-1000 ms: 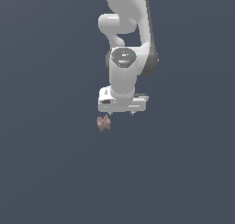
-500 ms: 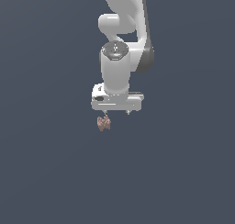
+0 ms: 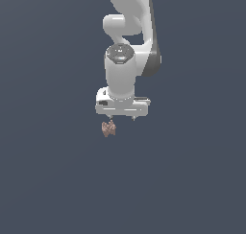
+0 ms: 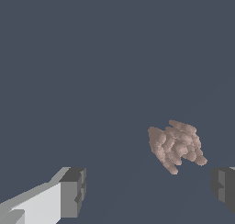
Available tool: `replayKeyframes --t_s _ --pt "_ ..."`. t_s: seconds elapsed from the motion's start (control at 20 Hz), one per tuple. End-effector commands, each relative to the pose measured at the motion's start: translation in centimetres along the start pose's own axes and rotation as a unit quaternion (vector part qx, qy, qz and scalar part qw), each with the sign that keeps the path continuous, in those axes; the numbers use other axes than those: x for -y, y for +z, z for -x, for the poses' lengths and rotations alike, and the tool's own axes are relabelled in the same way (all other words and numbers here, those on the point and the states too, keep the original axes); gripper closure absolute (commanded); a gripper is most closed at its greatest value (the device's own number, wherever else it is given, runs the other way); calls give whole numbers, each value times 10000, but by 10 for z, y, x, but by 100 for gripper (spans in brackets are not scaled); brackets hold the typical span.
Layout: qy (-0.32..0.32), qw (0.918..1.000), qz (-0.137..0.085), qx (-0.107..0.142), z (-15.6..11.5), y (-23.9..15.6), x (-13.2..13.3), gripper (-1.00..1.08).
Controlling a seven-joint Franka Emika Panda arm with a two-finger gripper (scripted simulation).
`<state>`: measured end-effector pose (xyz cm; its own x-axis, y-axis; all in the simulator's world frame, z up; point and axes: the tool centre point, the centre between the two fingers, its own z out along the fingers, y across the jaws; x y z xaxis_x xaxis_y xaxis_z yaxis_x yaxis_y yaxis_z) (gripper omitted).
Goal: Pick up the object and move it to a goal position.
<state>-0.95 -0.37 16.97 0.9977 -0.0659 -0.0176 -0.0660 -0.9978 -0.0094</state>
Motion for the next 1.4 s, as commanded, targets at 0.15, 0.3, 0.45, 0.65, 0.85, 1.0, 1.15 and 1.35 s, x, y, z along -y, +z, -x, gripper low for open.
replayKeyframes --t_s 0.15,0.3,0.45,0.65,0.85,1.0,1.15,1.35 --pt "369 9993 -9 1 1 5 -4 -92" --pt "666 9978 -15 1 1 8 -7 -92" --pt "1029 9947 -21 0 2 13 -11 -92" --pt "1613 9869 -29 -2 3 20 -17 -92" --pt "2225 9749 -34 -6 4 27 -24 -92" --pt "2679 9634 -36 -10 6 33 -29 -92" --pt "3128 9498 -36 -15 7 38 -35 -92" --pt "3716 9284 -34 -26 9 45 -42 -92"
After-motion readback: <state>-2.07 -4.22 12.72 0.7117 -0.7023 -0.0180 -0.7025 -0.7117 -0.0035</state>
